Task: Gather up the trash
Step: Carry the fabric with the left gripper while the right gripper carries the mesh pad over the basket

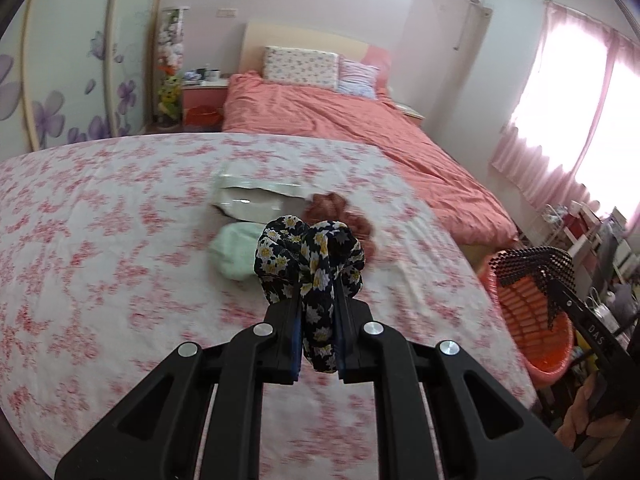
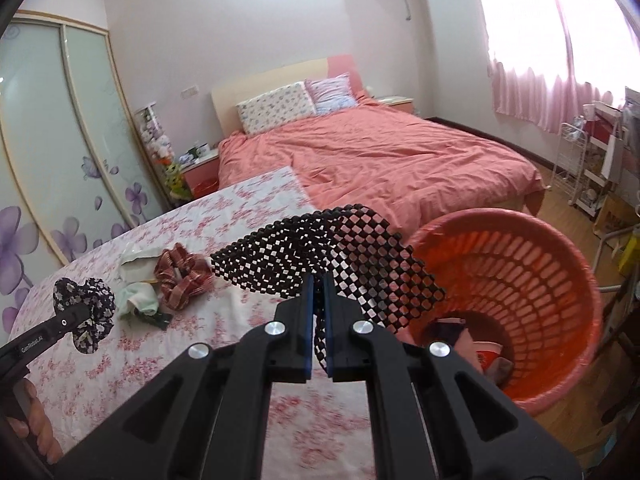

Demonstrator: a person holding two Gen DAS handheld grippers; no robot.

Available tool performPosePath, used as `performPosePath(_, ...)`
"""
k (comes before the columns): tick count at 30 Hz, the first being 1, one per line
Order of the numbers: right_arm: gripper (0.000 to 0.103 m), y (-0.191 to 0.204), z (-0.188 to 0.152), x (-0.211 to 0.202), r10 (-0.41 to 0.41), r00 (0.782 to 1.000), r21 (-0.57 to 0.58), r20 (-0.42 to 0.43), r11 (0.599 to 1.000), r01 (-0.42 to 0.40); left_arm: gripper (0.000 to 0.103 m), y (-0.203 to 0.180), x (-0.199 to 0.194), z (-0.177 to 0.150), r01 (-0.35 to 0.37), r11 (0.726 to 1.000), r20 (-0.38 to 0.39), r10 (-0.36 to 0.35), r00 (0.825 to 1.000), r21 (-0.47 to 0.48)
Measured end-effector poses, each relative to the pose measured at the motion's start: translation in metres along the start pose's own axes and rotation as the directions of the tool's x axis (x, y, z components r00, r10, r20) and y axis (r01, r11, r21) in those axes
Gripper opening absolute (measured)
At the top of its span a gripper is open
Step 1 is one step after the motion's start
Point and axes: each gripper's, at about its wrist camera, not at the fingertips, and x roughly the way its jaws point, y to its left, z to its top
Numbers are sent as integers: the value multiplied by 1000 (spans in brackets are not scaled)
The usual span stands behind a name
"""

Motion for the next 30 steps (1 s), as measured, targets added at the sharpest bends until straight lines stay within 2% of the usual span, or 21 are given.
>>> performPosePath(8,6,-40,-3,-19,-98,994,57,43,994,96,12,-54,6,-5,98,994,-18,-98,995,44)
performPosePath(17,6,-88,-8,-33,-204,976,127,76,973,193,12,-119,16,-14,228,969,-52,-224,973,98)
performPosePath(23,6,-110,-12,-33,-246,966,165,76,959,231,12,-151,28,-21,277,952,-82,-268,960,128)
performPosePath(30,6,-133,-18,-30,-259,964,200,68,950,241,12,-181,43,-27,331,931,-120,-315,941,154)
